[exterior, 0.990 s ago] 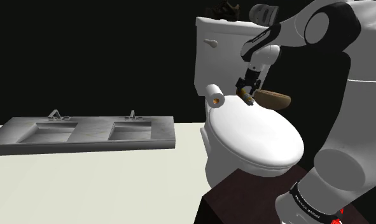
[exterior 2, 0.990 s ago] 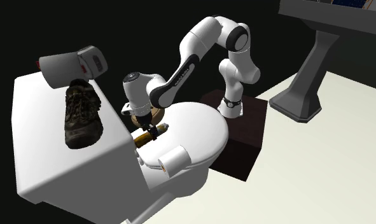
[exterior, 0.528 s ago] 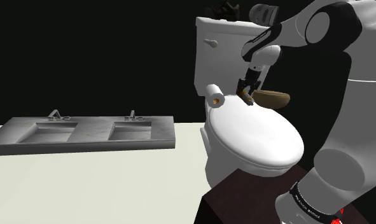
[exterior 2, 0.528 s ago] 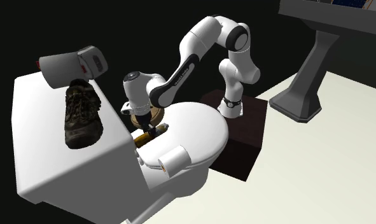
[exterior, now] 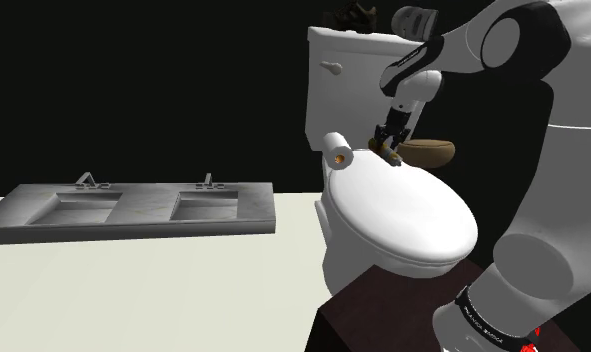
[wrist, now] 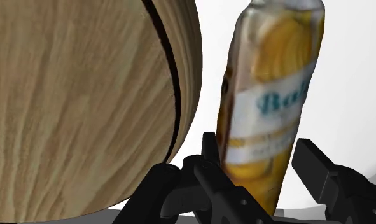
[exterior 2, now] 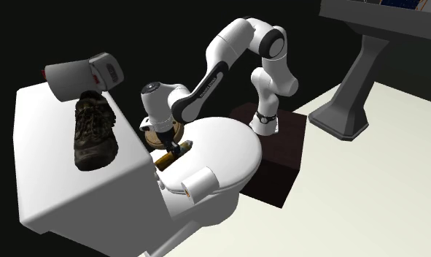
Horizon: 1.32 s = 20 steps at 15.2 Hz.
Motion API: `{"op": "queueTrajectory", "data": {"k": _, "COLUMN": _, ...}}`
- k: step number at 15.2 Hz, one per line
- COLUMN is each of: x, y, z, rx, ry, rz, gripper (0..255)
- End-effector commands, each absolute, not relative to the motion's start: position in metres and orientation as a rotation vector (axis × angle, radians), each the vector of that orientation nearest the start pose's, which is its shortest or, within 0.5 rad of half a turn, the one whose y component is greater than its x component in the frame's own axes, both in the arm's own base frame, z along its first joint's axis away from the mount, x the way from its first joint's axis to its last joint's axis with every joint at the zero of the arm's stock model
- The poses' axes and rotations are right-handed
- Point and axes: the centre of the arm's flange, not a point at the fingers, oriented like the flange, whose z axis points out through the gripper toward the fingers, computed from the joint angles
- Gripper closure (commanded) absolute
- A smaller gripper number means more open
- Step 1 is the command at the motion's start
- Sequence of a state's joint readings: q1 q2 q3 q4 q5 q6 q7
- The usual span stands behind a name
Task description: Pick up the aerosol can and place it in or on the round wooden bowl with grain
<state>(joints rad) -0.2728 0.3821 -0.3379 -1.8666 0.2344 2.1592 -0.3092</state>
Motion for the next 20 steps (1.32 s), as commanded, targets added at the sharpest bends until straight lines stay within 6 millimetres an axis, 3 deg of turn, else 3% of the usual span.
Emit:
{"op": "queueTrajectory", "data": {"k": 1, "x": 0.519, "y": -0.341, "z": 0.302, "rx": -2.977, "ry": 0.65, "rz": 0.087, "gripper": 255}}
{"op": "queueTrajectory", "data": {"k": 20, "x": 0.519, "y": -0.341, "z": 0.403, "rx": -2.977, "ry": 0.65, "rz": 0.087, "gripper": 255}}
